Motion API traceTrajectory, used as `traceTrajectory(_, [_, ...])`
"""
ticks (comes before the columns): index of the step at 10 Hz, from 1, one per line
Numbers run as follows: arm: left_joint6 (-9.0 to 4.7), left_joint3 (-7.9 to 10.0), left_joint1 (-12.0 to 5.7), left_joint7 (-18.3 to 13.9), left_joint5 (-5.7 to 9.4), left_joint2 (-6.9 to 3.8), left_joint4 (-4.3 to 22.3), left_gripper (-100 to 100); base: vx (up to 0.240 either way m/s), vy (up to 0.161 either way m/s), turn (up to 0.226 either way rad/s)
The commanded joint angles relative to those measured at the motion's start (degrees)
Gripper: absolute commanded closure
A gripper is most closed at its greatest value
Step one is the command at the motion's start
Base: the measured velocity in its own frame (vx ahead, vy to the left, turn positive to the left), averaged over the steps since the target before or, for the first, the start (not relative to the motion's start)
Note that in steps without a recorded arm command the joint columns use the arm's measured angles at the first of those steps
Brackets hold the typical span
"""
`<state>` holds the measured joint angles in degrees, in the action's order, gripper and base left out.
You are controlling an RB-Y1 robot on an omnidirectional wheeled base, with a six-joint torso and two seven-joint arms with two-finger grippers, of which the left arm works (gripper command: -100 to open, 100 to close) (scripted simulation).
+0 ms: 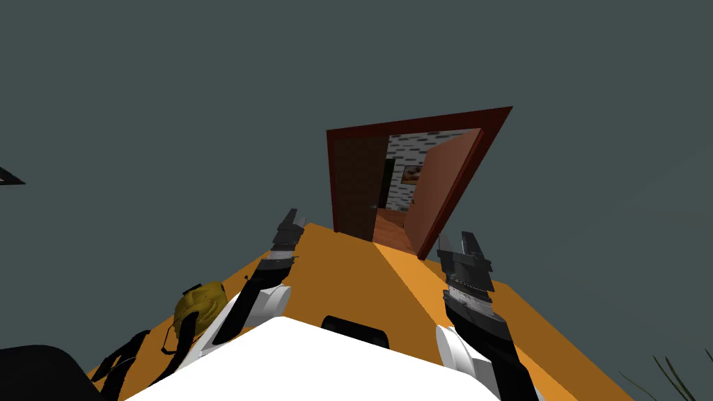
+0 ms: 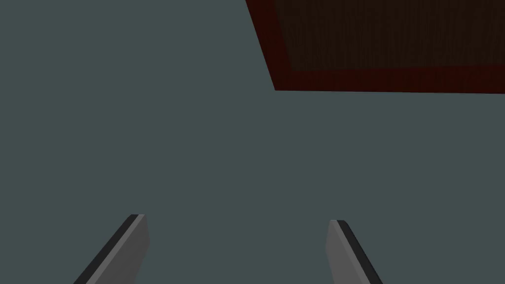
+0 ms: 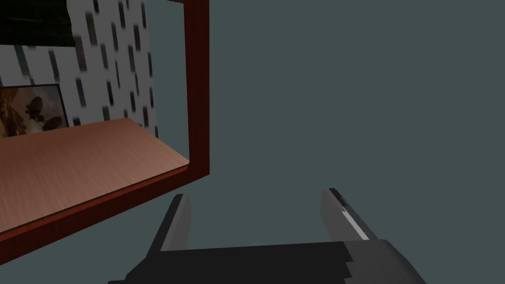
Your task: Push the door open
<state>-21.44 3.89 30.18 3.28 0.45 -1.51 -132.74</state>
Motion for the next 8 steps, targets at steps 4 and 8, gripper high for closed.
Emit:
traceTrajectory(4, [-1.31, 0.2, -2.18, 0.0, 0.42, -0.91, 5.2, -100, 0.089, -0.019, -0.043])
traceTrajectory(8, [-2.86, 0.43, -4.76, 0.0, 0.92, -1.73, 11.3, -100, 0.112, -0.031, -0.057])
